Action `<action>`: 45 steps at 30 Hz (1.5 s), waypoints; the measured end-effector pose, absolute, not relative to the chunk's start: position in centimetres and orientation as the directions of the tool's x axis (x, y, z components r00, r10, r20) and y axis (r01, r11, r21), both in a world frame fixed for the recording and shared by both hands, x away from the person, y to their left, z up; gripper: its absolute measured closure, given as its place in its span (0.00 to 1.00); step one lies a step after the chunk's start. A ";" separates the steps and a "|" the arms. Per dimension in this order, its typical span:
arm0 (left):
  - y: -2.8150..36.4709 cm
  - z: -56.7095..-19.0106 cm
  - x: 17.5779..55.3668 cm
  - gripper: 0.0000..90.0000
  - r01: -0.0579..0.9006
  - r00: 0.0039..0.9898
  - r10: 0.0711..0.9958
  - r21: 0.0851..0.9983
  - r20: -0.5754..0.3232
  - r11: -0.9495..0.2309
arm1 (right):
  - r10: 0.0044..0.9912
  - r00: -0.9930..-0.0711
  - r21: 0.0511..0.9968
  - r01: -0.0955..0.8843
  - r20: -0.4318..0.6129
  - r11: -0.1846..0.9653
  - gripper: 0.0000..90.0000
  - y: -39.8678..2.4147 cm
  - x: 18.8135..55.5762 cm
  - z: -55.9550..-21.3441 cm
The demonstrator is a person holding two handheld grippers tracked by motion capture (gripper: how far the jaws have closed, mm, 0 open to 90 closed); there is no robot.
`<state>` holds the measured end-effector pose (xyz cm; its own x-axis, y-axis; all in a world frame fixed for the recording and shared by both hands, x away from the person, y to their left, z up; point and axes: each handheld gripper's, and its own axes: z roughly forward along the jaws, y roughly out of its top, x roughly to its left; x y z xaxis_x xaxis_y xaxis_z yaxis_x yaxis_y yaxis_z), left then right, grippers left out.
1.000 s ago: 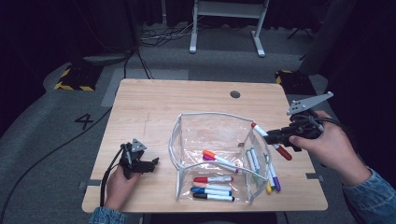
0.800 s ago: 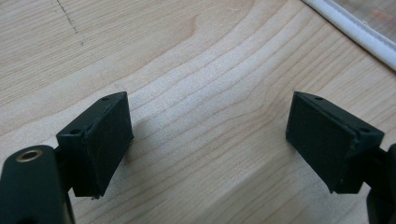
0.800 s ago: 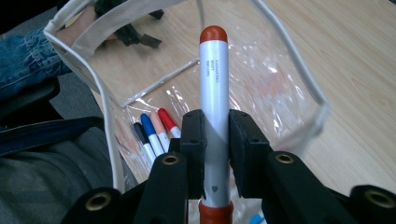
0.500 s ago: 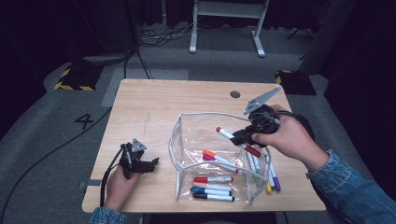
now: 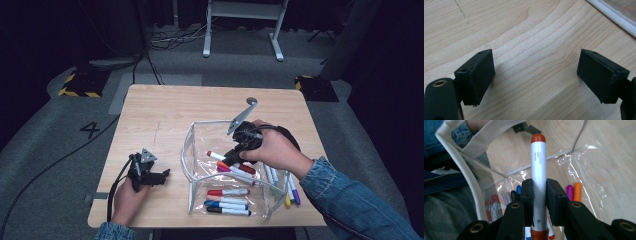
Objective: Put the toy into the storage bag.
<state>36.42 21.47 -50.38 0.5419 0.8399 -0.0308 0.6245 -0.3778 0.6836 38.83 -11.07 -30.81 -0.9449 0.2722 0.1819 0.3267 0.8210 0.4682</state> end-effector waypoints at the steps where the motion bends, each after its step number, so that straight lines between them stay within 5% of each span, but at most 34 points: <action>1: 21.5 -50.4 36.4 0.16 0.624 0.543 0.839 0.683 -0.030 -0.379 | 0.274 -0.943 0.453 0.330 0.187 0.828 0.85 -10.8 38.8 -31.2; 23: 21.5 -50.4 36.4 0.16 0.624 0.543 0.839 0.684 -0.032 -0.378 | 0.271 -0.890 0.223 0.367 0.366 0.903 0.85 -8.9 39.5 -38.3; 40: 21.5 -50.4 36.5 0.16 0.624 0.544 0.838 0.683 -0.032 -0.379 | 0.273 -0.888 0.082 0.324 0.370 0.943 0.85 -8.5 40.2 -41.5; 45: 21.5 -50.4 36.5 0.16 0.622 0.548 0.836 0.683 -0.030 -0.383 | 0.299 -0.893 0.166 0.369 0.338 0.915 0.59 -8.9 40.4 -41.5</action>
<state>36.53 21.48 -50.37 0.5475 0.8363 -0.0299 0.6218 -0.3827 0.6833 40.39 -8.86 -41.49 -0.8926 0.2988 0.3377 0.3689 0.9146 0.1657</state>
